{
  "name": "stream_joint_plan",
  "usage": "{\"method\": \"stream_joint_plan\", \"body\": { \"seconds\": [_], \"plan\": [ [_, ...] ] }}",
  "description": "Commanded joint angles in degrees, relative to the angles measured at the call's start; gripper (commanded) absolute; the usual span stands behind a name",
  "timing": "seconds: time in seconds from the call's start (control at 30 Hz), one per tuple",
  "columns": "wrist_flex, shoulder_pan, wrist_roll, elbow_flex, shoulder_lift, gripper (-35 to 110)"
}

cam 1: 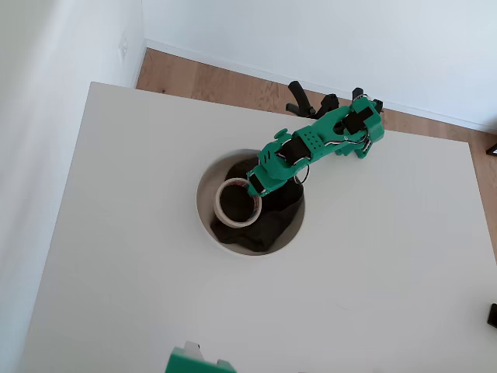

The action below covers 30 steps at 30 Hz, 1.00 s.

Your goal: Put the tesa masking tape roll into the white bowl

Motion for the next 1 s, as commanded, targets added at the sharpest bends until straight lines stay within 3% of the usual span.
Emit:
{"method": "stream_joint_plan", "body": {
  "seconds": [0.0,0.23,0.63,0.73,0.8,0.97],
  "plan": [
    [0.8,0.0,0.1,-4.2,6.0,-8],
    [0.9,-0.3,0.3,-4.2,6.2,8],
    [-0.1,-0.4,0.7,-4.2,7.4,4],
    [-1.0,-0.3,0.6,-4.2,7.9,1],
    [-1.7,-0.1,0.6,-4.2,8.3,-8],
    [-3.6,0.4,0.2,-4.2,9.0,-8]
  ]
}}
